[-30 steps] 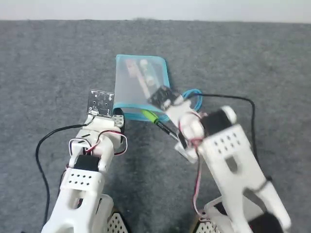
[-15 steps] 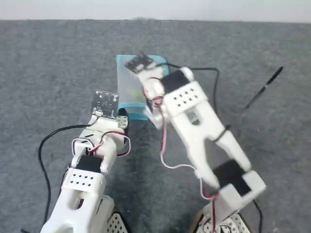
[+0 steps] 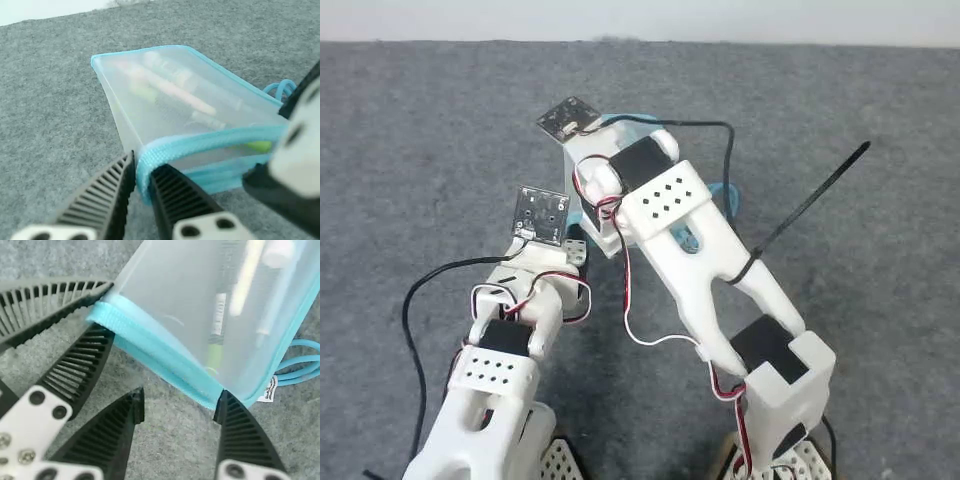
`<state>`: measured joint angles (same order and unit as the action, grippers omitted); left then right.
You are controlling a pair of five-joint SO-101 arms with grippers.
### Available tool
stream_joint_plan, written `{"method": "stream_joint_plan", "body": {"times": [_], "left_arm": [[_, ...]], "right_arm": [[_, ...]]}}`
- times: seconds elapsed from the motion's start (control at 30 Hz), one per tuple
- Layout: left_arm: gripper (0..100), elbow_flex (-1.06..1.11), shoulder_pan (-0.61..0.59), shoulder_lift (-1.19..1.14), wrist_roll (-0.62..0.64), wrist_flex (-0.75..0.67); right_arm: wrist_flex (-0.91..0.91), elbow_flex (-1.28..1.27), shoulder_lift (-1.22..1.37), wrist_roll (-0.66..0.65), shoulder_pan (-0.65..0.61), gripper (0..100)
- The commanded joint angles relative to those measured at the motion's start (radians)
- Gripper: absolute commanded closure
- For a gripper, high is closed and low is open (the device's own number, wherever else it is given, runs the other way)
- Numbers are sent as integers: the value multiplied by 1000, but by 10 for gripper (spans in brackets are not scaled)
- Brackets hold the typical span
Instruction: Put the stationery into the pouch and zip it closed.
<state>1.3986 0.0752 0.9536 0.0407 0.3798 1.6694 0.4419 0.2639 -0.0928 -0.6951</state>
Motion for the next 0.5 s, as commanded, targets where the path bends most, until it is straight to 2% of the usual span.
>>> {"method": "stream_joint_plan", "body": {"times": [0.0, 0.2, 0.3, 0.47], "left_arm": [[988, -22, 2, 21, 14, 0], [988, -47, -74, 21, 14, 2], [988, -53, -75, 21, 14, 2], [988, -76, -72, 20, 14, 43]], "right_arm": [[2, 49, -108, -18, 15, 774], [-48, -66, -259, -101, 96, 774], [-200, -321, -430, -138, 125, 775], [-567, -885, -759, -210, 122, 775]]}}
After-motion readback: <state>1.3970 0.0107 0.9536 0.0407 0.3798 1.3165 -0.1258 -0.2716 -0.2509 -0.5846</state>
